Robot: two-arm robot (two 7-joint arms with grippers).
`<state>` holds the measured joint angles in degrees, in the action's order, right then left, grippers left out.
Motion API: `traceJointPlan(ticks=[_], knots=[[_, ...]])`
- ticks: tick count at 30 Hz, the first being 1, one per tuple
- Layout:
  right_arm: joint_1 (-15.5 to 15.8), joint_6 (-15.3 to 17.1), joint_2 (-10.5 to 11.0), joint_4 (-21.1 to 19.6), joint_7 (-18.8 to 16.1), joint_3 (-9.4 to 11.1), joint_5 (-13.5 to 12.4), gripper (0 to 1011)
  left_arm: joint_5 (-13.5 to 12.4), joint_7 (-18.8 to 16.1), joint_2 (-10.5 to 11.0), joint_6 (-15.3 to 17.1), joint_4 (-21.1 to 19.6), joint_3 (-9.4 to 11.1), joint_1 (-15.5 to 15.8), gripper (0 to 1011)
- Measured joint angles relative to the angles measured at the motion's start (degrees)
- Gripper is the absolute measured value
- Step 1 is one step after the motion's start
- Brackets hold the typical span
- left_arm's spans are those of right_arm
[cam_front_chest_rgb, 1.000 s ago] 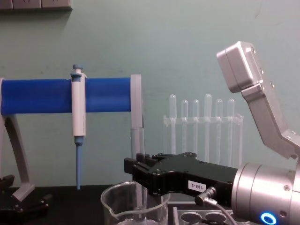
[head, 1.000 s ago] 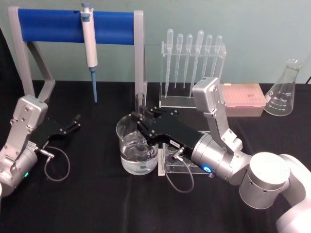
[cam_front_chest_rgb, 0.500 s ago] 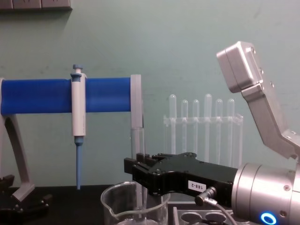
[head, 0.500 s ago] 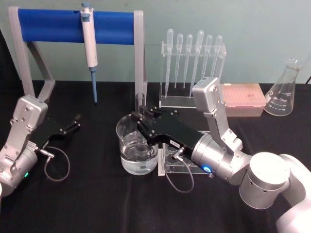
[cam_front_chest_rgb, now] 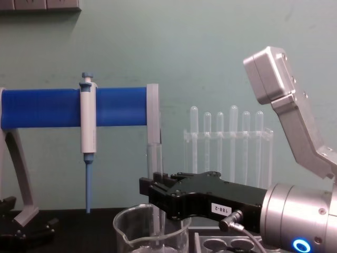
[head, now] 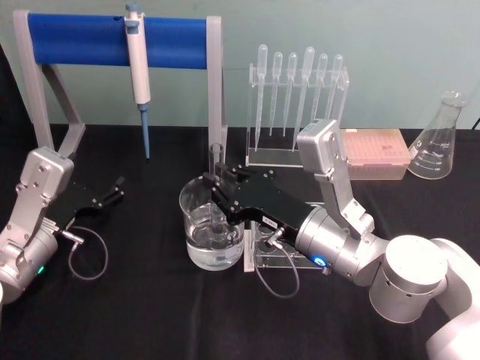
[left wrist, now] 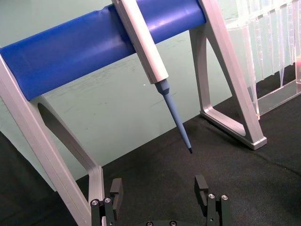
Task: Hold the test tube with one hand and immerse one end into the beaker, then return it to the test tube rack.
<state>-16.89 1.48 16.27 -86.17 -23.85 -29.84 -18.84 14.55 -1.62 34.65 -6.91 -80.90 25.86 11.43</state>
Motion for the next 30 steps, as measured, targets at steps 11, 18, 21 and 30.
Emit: traceJointPlan(ticks=[11, 18, 21, 30], knots=[[0.0, 0.0, 0.0, 0.0, 0.0, 0.0, 0.0, 224, 0.0, 0.0, 0.0, 0.0, 0.0, 0.0, 0.0, 1000], [0.0, 0.0, 0.0, 0.0, 0.0, 0.0, 0.0, 224, 0.0, 0.0, 0.0, 0.0, 0.0, 0.0, 0.0, 1000], [0.0, 0.0, 0.0, 0.0, 0.0, 0.0, 0.0, 224, 0.0, 0.0, 0.0, 0.0, 0.0, 0.0, 0.0, 1000], [0.0, 0.0, 0.0, 0.0, 0.0, 0.0, 0.0, 224, 0.0, 0.0, 0.0, 0.0, 0.0, 0.0, 0.0, 1000]])
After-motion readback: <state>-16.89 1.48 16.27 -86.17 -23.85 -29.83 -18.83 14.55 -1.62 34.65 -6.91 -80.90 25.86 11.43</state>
